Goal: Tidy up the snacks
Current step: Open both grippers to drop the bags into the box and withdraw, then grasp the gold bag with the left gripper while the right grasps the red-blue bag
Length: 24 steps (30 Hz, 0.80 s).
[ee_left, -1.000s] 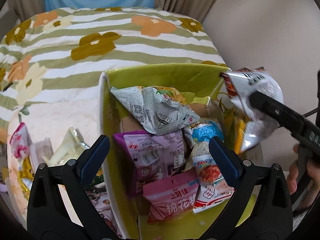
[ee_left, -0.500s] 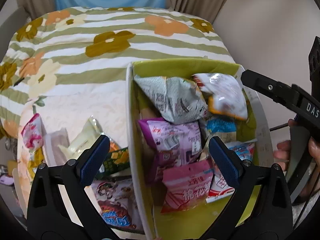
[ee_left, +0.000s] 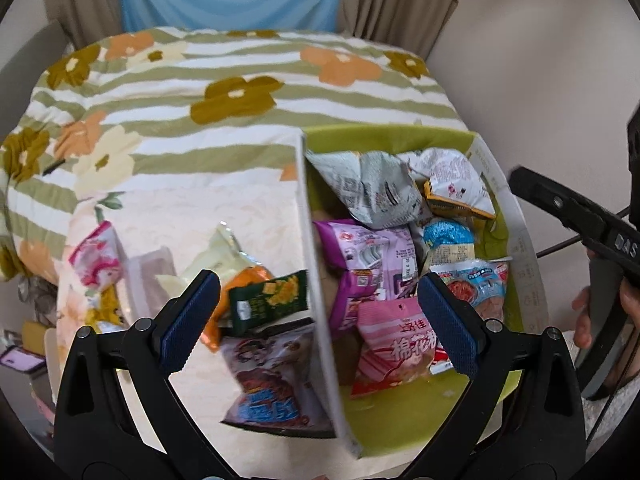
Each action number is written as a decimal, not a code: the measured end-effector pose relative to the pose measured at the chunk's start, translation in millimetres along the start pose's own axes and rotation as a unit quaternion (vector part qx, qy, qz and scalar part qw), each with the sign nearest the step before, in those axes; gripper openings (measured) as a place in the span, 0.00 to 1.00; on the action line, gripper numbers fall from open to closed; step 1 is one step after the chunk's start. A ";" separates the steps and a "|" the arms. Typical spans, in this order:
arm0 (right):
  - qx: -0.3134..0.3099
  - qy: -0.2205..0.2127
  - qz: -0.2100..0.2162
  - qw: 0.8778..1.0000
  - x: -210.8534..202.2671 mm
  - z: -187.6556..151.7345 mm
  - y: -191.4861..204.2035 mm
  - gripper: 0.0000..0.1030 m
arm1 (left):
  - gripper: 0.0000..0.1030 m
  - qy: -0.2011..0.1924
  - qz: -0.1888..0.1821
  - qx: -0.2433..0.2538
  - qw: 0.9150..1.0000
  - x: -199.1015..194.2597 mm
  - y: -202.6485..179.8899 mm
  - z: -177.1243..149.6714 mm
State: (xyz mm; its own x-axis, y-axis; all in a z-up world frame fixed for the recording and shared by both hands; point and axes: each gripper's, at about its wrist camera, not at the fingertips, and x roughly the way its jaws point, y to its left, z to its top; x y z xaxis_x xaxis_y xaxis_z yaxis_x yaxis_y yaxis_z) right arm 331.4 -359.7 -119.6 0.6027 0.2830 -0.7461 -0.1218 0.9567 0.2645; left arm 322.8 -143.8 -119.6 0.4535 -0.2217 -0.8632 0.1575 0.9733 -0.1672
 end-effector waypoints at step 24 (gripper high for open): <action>-0.030 -0.090 -0.067 0.993 -67.4 -101.5 206.1 0.99 | 0.96 -0.060 -0.007 0.048 0.997 -118.6 195.1 -81.0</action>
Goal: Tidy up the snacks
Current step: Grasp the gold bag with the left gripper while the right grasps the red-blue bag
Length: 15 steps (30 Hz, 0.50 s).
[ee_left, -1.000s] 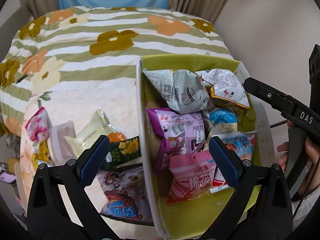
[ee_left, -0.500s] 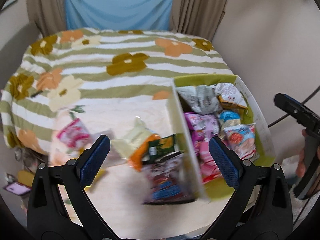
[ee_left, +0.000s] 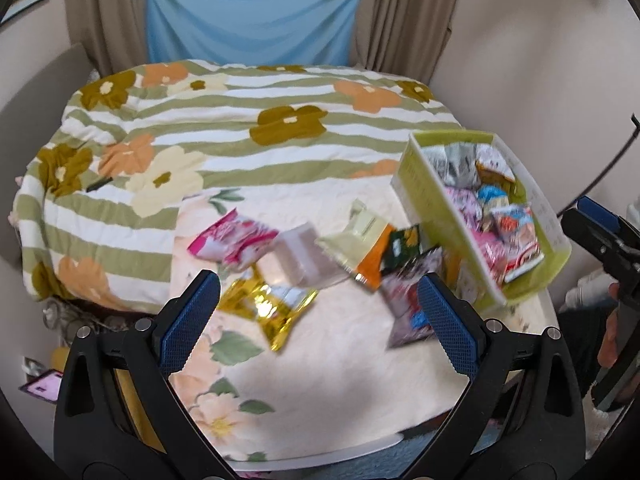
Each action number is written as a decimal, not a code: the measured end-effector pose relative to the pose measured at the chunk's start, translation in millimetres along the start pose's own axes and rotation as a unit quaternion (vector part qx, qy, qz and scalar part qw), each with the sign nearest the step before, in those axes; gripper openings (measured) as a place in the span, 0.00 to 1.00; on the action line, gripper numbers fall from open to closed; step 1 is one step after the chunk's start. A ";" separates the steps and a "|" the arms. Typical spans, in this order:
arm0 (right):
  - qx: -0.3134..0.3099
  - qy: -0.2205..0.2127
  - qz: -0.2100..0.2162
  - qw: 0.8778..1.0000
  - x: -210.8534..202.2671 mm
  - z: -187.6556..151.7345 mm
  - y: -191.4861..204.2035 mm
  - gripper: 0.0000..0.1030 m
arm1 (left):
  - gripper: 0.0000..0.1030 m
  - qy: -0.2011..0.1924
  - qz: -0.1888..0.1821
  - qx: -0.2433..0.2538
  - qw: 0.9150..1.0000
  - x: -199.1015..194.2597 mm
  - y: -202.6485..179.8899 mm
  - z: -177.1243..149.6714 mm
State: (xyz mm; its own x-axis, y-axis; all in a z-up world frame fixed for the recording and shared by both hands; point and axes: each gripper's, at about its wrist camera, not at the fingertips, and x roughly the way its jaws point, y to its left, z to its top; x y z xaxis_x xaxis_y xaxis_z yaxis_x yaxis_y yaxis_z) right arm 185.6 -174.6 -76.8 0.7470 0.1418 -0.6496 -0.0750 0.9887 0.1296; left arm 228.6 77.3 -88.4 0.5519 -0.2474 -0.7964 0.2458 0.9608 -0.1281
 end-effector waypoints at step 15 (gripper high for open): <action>0.002 0.047 -0.081 0.996 43.1 -76.2 82.6 0.99 | 0.96 0.067 -0.040 0.052 0.996 62.0 61.9 -49.2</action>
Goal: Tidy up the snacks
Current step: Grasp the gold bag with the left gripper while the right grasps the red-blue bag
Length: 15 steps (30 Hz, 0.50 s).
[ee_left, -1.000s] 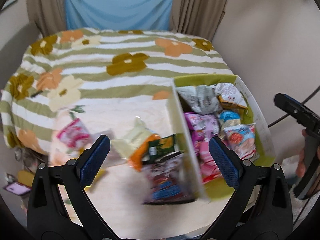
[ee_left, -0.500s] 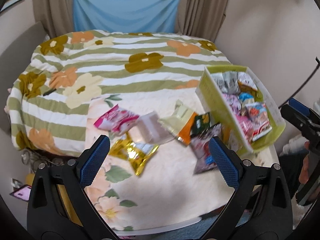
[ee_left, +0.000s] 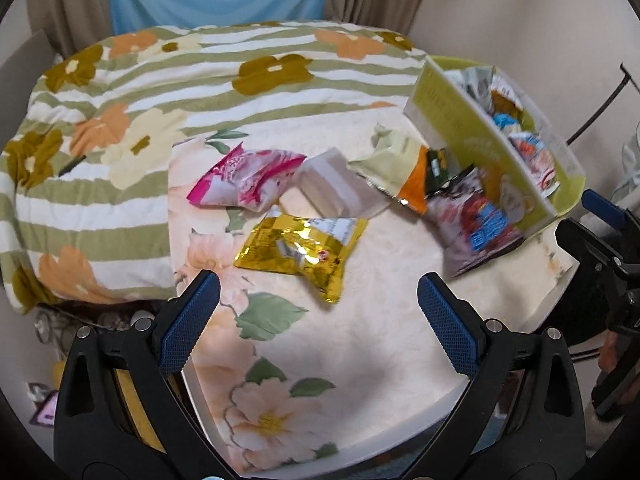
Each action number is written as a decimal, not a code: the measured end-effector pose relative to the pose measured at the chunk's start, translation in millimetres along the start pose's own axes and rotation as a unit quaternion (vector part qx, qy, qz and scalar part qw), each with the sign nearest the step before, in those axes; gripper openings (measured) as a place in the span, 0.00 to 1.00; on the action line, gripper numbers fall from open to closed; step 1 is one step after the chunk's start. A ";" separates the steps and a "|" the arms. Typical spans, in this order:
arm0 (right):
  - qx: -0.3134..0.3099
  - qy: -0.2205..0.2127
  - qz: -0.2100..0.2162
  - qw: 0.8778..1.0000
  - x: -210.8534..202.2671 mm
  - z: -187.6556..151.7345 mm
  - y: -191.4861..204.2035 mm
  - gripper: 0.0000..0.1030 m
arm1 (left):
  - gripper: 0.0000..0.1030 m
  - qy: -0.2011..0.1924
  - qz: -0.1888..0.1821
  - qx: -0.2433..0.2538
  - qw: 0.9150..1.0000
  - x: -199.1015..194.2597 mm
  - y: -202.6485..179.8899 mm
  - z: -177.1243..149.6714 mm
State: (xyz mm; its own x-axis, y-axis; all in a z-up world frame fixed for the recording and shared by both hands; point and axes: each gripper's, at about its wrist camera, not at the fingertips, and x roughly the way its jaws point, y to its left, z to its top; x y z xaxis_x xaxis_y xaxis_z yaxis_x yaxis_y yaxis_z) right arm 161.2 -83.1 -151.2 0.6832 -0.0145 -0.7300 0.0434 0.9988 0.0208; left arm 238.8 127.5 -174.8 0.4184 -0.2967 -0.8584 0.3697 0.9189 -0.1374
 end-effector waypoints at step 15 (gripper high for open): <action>-0.027 0.040 -0.063 0.997 70.5 -28.0 13.3 0.99 | 0.96 -0.001 0.119 0.124 0.985 97.3 -28.7 -5.9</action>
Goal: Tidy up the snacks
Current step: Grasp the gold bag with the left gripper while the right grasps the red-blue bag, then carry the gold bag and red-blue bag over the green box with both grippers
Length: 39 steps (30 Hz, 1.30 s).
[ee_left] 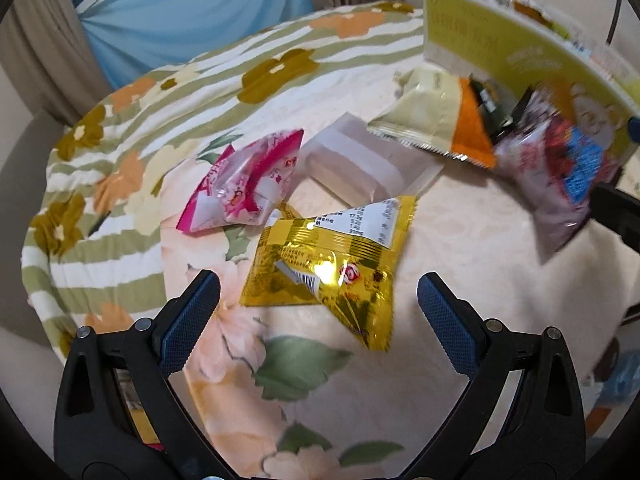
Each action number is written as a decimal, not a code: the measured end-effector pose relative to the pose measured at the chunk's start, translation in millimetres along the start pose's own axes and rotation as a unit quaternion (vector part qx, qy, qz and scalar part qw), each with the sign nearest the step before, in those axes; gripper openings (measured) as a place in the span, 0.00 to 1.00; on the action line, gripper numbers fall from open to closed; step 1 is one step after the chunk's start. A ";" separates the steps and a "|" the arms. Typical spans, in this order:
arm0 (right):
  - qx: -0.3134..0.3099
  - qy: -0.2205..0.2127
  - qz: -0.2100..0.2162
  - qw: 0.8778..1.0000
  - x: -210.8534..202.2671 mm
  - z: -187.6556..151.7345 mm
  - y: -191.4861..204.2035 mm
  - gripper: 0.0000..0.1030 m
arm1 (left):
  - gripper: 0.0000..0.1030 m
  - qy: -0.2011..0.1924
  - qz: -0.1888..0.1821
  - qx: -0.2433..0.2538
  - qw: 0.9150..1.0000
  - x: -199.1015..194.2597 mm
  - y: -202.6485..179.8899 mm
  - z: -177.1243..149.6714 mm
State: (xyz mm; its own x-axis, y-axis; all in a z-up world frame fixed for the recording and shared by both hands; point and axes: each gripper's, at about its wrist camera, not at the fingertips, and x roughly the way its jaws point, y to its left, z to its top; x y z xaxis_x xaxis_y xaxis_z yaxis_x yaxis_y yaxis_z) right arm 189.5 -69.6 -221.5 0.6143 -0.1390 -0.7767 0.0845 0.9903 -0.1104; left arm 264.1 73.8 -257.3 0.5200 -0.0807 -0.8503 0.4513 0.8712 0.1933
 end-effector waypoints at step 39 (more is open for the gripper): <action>0.016 0.072 -0.030 0.997 80.0 3.9 -1.2 0.87 | 0.70 0.056 -0.030 -0.063 0.996 16.1 16.3 0.9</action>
State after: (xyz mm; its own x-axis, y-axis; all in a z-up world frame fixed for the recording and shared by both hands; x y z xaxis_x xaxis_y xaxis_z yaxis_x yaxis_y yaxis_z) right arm 241.7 -81.9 -281.1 0.4878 -0.1952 -0.8509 0.1444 0.9793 -0.1419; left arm 280.5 86.2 -267.4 0.4083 -0.0860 -0.9088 0.3799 0.9212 0.0835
